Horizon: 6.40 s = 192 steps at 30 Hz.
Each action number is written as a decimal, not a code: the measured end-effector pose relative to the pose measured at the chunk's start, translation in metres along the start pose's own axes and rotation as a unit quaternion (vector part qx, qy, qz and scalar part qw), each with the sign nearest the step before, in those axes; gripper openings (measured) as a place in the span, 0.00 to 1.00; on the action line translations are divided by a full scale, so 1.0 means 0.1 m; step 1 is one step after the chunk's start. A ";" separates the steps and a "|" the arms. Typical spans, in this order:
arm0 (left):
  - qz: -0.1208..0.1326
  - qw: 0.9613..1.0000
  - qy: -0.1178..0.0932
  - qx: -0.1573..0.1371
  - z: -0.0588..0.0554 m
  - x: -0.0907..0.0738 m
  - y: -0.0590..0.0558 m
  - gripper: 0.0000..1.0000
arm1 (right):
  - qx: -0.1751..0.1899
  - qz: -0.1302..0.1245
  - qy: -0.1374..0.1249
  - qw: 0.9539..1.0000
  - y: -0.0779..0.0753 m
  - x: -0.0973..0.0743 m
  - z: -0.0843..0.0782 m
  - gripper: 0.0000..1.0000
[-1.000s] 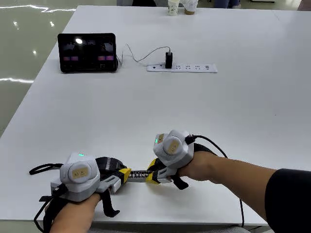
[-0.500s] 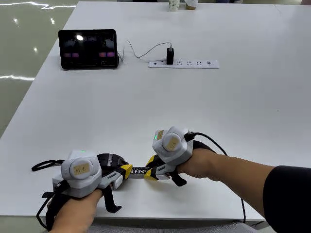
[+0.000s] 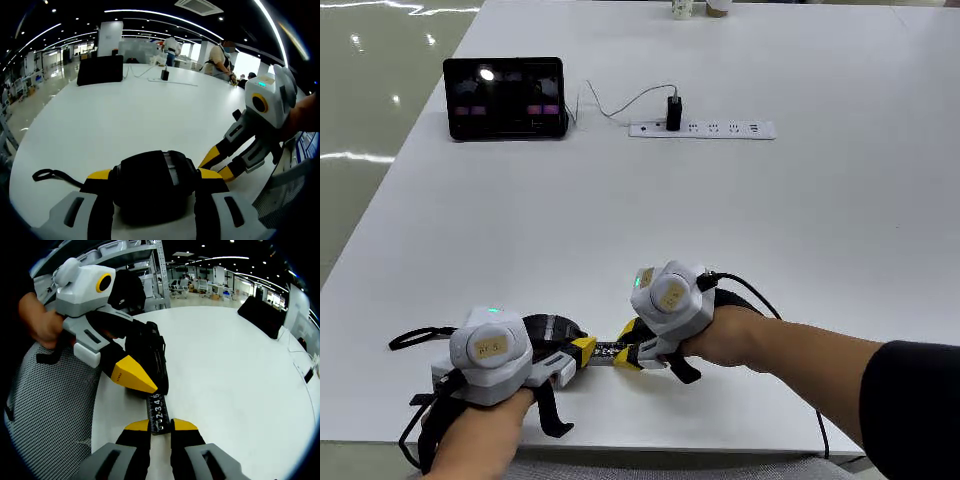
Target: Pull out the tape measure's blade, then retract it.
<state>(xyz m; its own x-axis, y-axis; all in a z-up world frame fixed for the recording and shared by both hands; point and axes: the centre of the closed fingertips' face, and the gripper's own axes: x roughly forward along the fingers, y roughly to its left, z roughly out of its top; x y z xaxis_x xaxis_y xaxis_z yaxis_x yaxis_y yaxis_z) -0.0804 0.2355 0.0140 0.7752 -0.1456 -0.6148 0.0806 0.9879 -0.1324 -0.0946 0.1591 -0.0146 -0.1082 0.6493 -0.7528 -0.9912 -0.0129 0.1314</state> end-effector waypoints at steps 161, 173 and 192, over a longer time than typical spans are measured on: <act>-0.140 0.987 0.061 0.048 -0.01 -0.23 0.07 0.91 | 0.067 -0.100 -0.070 0.990 0.01 -0.92 -0.37 0.24; -0.191 0.976 0.041 0.099 0.05 -0.42 0.09 0.99 | 0.099 -0.127 -0.076 0.984 -0.01 -1.21 -0.69 0.32; -0.175 0.970 0.057 0.159 0.10 -0.53 0.39 0.99 | 0.113 -0.165 -0.037 0.979 -0.04 -1.65 -1.30 0.49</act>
<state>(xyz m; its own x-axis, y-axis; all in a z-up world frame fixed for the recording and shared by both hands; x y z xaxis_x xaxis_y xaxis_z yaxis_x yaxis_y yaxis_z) -0.1121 0.2827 0.0489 0.5927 -0.4627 -0.6592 0.5300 0.8404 -0.1134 -0.0828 -0.0467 0.0252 0.2287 0.6427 -0.7312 -0.9283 0.3701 0.0350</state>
